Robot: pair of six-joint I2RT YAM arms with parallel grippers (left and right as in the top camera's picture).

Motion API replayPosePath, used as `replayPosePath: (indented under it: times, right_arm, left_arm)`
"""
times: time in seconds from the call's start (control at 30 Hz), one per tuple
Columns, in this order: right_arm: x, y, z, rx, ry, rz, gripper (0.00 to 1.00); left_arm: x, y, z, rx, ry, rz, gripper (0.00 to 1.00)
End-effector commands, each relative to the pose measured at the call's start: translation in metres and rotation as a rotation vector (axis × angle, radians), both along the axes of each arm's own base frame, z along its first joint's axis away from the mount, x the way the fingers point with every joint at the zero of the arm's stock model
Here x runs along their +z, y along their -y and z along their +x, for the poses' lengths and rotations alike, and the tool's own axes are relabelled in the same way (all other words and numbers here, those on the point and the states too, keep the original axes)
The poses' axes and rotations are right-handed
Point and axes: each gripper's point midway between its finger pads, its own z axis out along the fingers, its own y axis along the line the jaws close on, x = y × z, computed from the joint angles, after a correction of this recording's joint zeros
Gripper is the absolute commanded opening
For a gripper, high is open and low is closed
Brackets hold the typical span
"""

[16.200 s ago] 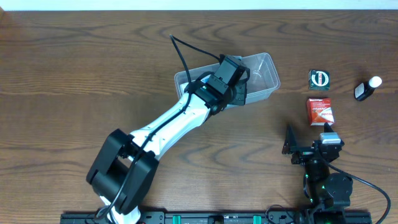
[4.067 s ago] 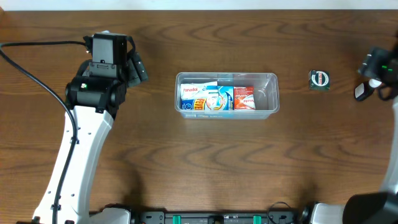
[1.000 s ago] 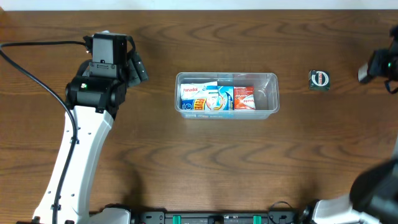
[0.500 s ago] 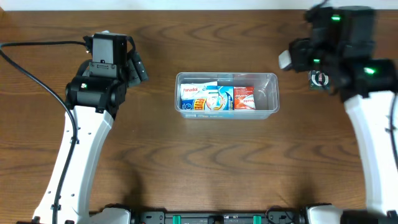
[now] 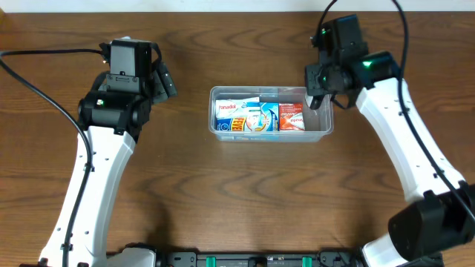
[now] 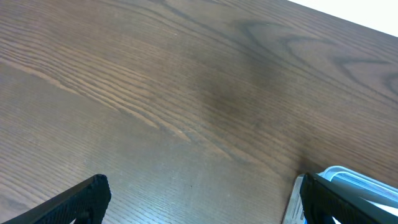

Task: Pack container
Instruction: 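Carry the black bottle with right gripper over the container, then lower the bottle into the container's right end and release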

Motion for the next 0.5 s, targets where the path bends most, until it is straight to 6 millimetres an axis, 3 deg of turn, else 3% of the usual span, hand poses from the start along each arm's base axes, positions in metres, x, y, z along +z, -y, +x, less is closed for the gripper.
replayPosePath:
  times: [0.0,0.47]
  right_arm:
    - [-0.011,0.007,0.001,-0.064,-0.021,-0.052,0.03]
    - [-0.05,0.007,0.001,-0.102,-0.109,-0.068,0.03]
  left_arm:
    - [0.003,-0.004,0.002,0.007,0.005,0.018,0.98]
    - [0.003,-0.004,0.002,0.007,0.005,0.018,0.98]
